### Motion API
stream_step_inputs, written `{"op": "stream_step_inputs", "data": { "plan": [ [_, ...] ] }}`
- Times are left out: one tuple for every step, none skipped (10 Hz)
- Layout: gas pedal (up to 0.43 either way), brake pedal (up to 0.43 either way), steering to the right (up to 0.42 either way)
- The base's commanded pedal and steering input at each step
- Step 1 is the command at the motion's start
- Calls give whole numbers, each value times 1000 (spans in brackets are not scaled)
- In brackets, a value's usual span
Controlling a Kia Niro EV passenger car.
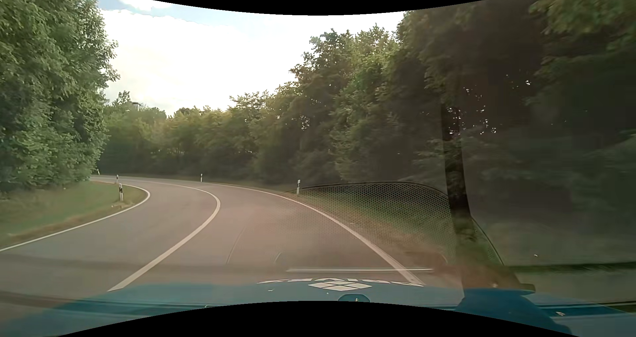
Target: Follow the waypoints while adhering to traffic rules and regulations
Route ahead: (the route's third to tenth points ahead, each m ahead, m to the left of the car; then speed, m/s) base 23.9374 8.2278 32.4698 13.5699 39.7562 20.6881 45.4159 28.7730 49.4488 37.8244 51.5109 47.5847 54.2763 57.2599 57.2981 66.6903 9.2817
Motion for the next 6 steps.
{"op": "stream_step_inputs", "data": {
  "plan": [
    [157, 0, -100],
    [157, 0, -100],
    [157, 0, -100],
    [157, 0, -99],
    [157, 0, -97],
    [157, 0, -96]
  ]
}}
